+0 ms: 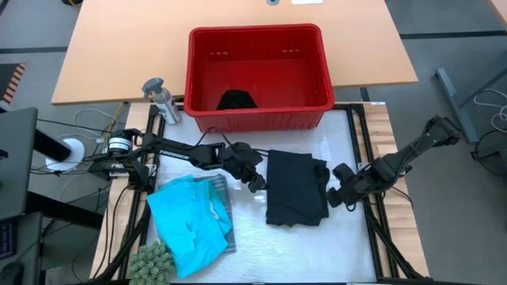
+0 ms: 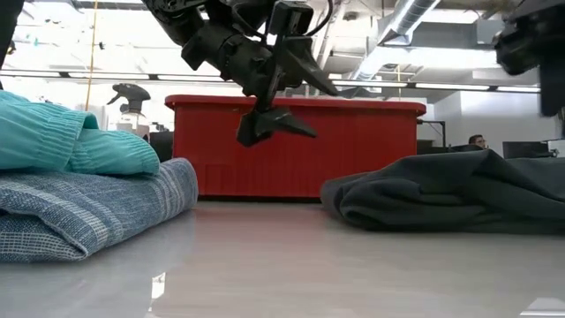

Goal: Fold Laundry from Bin
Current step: Stack the black shorts on top of the folded light blue shorts

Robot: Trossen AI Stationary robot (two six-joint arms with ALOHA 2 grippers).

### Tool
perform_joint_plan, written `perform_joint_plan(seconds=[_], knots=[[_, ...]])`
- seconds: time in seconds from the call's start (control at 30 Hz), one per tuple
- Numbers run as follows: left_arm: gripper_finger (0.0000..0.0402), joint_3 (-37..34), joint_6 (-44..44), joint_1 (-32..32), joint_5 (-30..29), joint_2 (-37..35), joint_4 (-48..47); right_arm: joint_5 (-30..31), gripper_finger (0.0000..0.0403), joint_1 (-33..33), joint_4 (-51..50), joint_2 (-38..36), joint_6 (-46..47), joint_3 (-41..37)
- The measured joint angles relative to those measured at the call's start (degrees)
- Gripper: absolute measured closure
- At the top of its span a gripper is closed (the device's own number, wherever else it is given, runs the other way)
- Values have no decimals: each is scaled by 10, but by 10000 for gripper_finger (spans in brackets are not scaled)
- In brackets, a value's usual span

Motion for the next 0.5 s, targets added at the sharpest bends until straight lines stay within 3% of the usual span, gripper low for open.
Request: perform_joint_plan(seconds=[0.17,0.27,0.5], knots=[[89,0,8,0,-9,0,-5,68,103,0,52,26,46,-35],[62,0,-24,0,-62,0,-37,84,102,-5,73,48,47,-41],[53,-15,-48,0,-91,0,-34,101,102,-30,112,83,29,-54]])
